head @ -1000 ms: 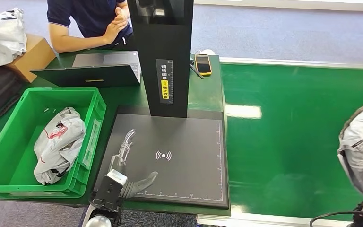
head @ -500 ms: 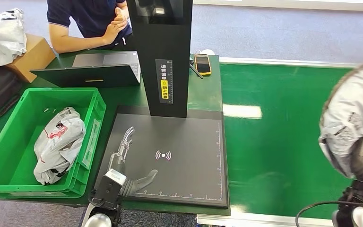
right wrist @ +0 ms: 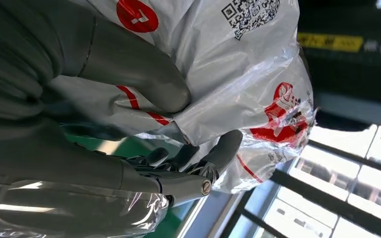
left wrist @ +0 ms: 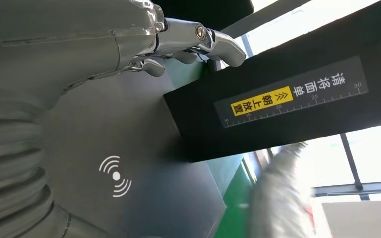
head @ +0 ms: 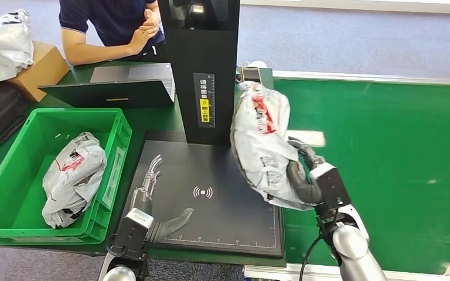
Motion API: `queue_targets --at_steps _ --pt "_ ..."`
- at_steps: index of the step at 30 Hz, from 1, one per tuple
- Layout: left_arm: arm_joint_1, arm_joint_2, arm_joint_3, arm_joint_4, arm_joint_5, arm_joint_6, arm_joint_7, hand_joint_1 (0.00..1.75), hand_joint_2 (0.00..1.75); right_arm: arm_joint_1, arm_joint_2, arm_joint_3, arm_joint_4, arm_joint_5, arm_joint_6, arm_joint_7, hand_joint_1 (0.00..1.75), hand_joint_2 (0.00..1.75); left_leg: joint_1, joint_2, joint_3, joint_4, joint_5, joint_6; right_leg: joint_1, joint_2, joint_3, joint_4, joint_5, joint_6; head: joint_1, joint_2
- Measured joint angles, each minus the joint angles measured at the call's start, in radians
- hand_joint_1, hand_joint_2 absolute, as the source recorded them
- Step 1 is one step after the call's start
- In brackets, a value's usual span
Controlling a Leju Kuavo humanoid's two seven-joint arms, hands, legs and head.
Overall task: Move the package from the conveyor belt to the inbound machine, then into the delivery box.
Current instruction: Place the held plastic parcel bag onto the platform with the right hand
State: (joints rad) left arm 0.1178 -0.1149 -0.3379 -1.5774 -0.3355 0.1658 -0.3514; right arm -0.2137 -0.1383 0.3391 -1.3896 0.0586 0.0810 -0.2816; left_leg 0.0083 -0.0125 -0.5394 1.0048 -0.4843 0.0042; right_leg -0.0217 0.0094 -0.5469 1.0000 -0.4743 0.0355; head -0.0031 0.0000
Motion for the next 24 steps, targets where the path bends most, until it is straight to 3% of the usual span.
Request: queue_targets --at_steps 10,16,18,22,24 --pt "0.003 0.008 -0.015 -0.005 0.003 -0.021 -0.008 0.0 1.75 0.0 -0.015 0.232 0.132 0.058 -0.028 0.013 1.75 1.75 0.0 0.0 -0.002 0.0 0.0 0.0 0.0 0.0 -0.003 0.0 0.0 0.0 0.0 0.0" --pt "-0.002 0.01 -0.028 -0.005 0.004 -0.019 -0.006 0.0 1.75 0.008 -0.022 0.307 0.183 0.064 -0.01 0.032 1.75 1.75 0.0 0.001 -0.002 0.0 0.0 0.0 0.0 0.001 -0.003 0.0 0.0 0.0 0.0 0.0" --pt "-0.002 0.01 -0.031 -0.005 0.004 -0.019 -0.003 0.0 1.75 0.009 -0.023 0.317 0.189 0.064 -0.01 0.034 1.65 1.75 0.0 0.001 -0.001 0.0 0.0 0.0 0.0 0.001 -0.003 0.0 0.0 0.0 0.0 0.0" --pt "-0.002 0.01 -0.035 -0.005 0.004 -0.02 0.001 0.0 1.75 0.013 -0.024 0.322 0.19 0.064 -0.016 0.04 0.03 1.75 0.0 0.002 -0.001 0.0 0.0 0.0 0.0 0.001 -0.003 0.0 0.0 0.0 0.0 0.0" --pt "-0.002 0.01 -0.037 -0.005 0.004 -0.021 0.002 0.0 1.75 0.021 -0.026 0.322 0.188 0.063 -0.019 0.038 0.0 1.75 0.0 0.002 -0.001 0.0 0.0 0.0 0.0 0.001 -0.003 0.0 0.0 0.0 0.0 0.0"
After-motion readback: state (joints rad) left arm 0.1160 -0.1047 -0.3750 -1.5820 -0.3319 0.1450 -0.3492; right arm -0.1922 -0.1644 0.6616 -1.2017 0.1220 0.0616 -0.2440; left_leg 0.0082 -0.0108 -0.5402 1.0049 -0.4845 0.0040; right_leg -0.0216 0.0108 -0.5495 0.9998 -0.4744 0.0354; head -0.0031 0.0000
